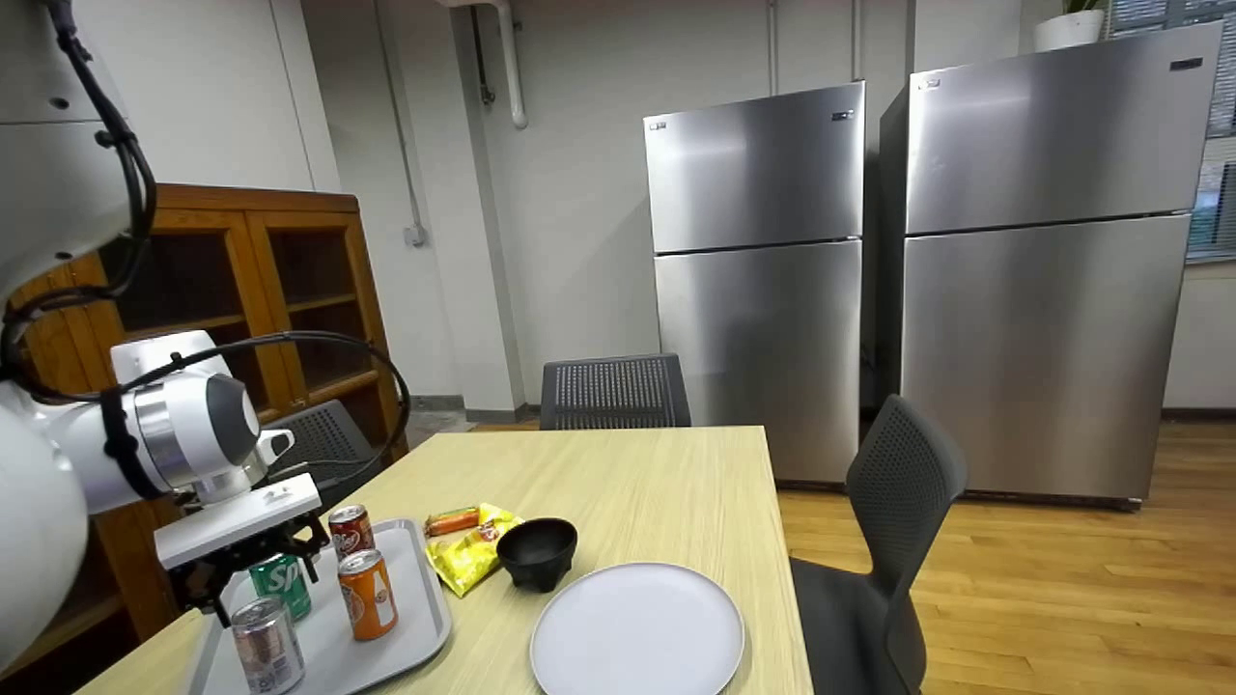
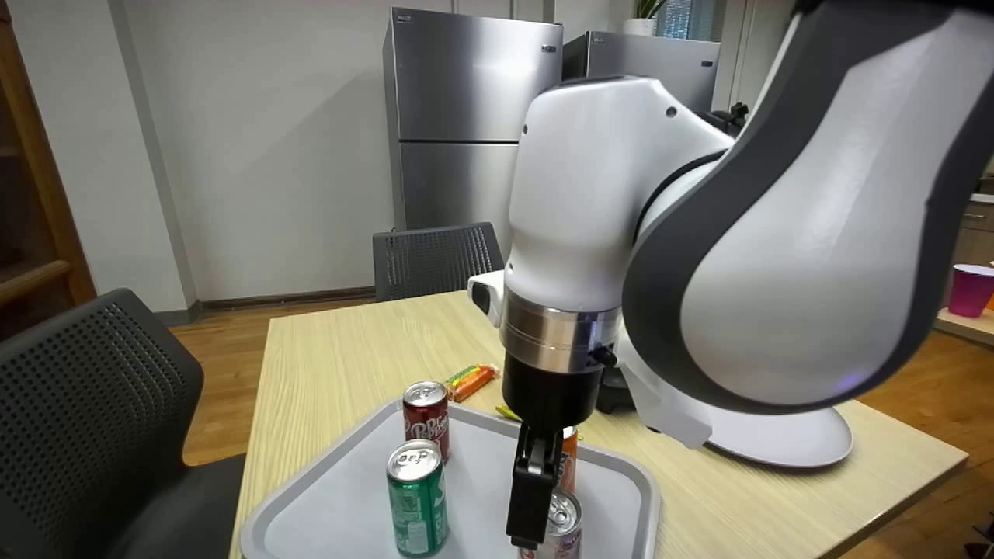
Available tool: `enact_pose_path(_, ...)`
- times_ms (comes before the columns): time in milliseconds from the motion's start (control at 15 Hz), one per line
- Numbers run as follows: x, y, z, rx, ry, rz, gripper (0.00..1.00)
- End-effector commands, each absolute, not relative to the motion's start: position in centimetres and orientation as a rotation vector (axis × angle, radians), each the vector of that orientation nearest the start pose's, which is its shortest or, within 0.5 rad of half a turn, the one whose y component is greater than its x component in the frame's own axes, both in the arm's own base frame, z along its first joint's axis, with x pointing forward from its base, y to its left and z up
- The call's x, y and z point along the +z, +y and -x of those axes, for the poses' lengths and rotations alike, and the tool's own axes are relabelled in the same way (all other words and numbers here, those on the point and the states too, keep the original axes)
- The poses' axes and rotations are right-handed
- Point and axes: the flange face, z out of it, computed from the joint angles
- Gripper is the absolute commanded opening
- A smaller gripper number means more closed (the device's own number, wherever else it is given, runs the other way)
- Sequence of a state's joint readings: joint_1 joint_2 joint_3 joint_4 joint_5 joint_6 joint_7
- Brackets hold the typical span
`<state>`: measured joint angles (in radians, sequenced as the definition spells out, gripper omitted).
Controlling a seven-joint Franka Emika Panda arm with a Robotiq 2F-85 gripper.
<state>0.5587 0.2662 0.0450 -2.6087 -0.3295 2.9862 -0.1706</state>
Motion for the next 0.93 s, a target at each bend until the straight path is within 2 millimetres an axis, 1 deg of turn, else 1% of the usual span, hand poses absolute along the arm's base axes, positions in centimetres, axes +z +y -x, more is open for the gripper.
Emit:
enact_pose_path(0, 19.9, 26.4, -35.4, -0.172, -1.656, 2.712, 1.00)
enact_pose_path(200, 21.9, 26.3, -36.4, -0.185, -1.622, 2.713, 1.00)
enact_pose_path(400, 24.0, 25.8, -37.9, -0.214, -1.564, 2.726, 1.00)
enact_pose_path(600, 25.5, 24.4, -39.8, -0.220, -1.491, 2.785, 1.00)
enact_pose_path(800, 25.9, 22.3, -41.6, -0.233, -1.371, 2.829, 1.00)
enact_pose_path(867, 25.9, 21.3, -42.2, -0.231, -1.321, 2.849, 1.00)
